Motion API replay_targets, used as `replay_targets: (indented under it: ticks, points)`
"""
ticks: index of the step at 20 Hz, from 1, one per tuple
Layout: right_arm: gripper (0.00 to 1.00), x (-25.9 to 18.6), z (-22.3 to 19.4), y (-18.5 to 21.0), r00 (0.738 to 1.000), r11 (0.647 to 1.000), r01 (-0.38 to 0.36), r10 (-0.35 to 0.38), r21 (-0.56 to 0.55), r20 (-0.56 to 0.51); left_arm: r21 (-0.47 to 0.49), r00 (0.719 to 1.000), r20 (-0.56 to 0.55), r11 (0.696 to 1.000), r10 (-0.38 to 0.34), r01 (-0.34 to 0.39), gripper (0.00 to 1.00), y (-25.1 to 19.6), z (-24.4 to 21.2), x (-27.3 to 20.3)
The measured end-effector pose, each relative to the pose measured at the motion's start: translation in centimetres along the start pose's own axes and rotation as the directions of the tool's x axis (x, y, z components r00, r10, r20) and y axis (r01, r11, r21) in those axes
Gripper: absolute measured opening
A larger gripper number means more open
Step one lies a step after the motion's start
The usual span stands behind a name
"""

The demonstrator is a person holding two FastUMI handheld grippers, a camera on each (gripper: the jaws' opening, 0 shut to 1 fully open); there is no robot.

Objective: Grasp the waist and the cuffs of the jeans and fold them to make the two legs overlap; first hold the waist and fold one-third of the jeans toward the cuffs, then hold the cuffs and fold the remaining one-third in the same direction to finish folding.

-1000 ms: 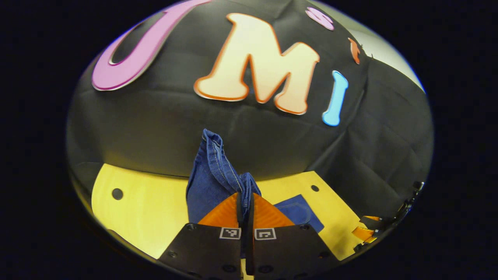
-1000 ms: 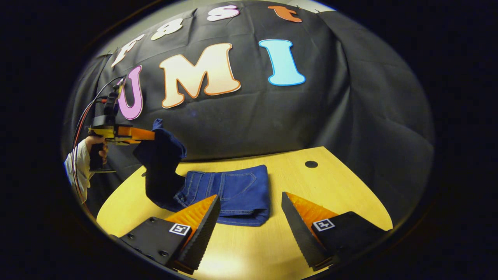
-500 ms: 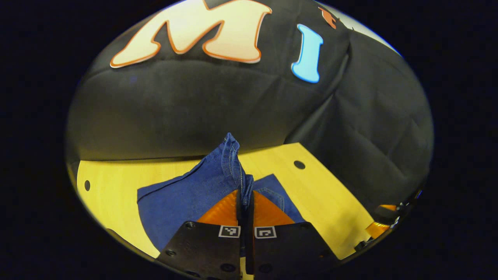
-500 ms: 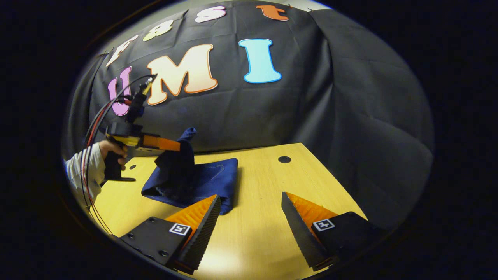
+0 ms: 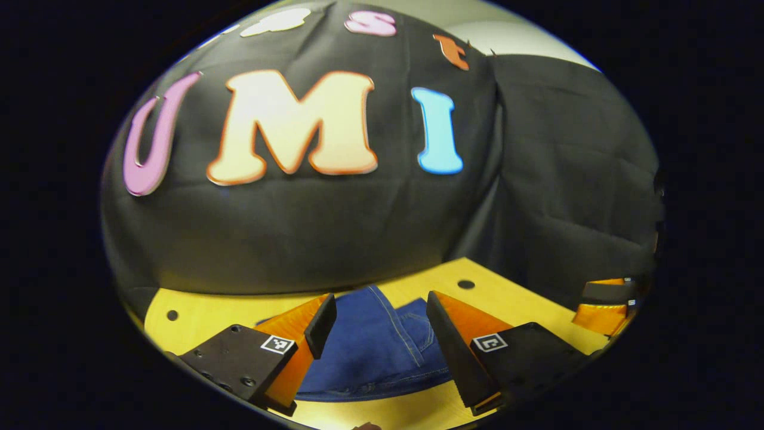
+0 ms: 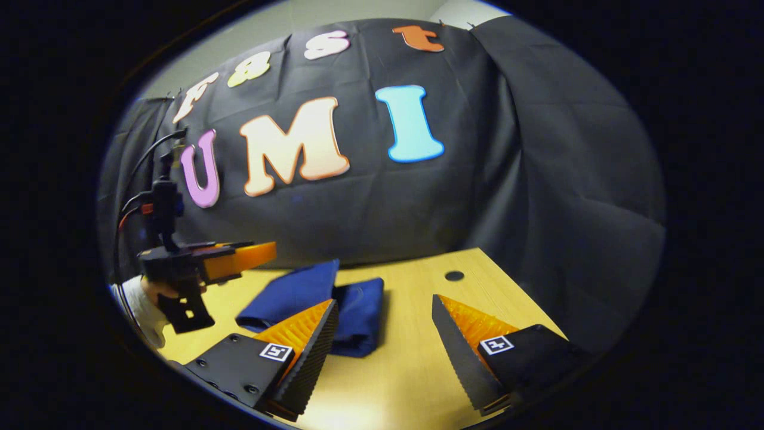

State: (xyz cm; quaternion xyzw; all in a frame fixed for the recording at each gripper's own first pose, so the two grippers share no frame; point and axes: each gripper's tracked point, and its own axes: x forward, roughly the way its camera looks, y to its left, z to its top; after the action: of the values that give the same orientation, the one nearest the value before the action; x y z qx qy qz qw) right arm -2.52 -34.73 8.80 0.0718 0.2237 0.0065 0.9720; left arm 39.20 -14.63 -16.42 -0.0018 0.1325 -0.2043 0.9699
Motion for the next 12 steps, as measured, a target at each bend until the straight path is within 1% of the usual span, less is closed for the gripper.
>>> replay_targets:
  ticks: [1, 2, 4, 7, 8, 9, 11, 12]
  points:
    - [0.98, -0.5, 1.5, 1.6, 0.999, 1.0, -0.016, 0.016, -0.001, 0.049, 0.009, 0.998, 0.043, 0.999, 0.035, -0.036, 0.93, 1.5, 1.5, -2.3]
    - [0.98, -1.1, 3.3, 3.2, 0.994, 1.0, -0.028, 0.028, -0.006, 0.102, 0.019, 0.994, 0.073, 0.996, 0.086, -0.088, 0.92, 3.3, 2.8, -4.9]
    - [0.97, -3.1, 5.7, 6.4, 0.982, 0.999, -0.043, 0.047, -0.028, 0.181, 0.02, 0.981, 0.115, 0.987, 0.156, -0.159, 0.92, 6.5, 4.2, -9.5]
    - [0.97, -6.6, 8.8, 11.0, 0.96, 0.998, -0.039, 0.054, -0.059, 0.275, 0.012, 0.966, 0.167, 0.979, 0.199, -0.204, 0.92, 9.2, 5.9, -15.8]
    - [0.97, -8.0, 9.7, 12.5, 0.951, 0.998, -0.035, 0.052, -0.059, 0.306, 0.002, 0.963, 0.17, 0.977, 0.211, -0.215, 0.92, 9.8, 6.0, -17.6]
    - [0.97, -9.3, 10.2, 14.1, 0.941, 0.997, -0.043, 0.061, -0.06, 0.332, -0.007, 0.959, 0.179, 0.975, 0.219, -0.222, 0.94, 10.4, 6.0, -19.3]
    - [0.97, -11.5, 10.2, 17.0, 0.935, 0.996, -0.071, 0.088, -0.063, 0.345, -0.04, 0.948, 0.209, 0.97, 0.241, -0.238, 0.93, 11.5, 7.0, -22.3]
    - [0.93, -12.3, 10.0, 18.3, 0.933, 0.994, -0.083, 0.104, -0.074, 0.345, -0.055, 0.944, 0.22, 0.969, 0.247, -0.241, 0.93, 12.0, 7.3, -23.5]
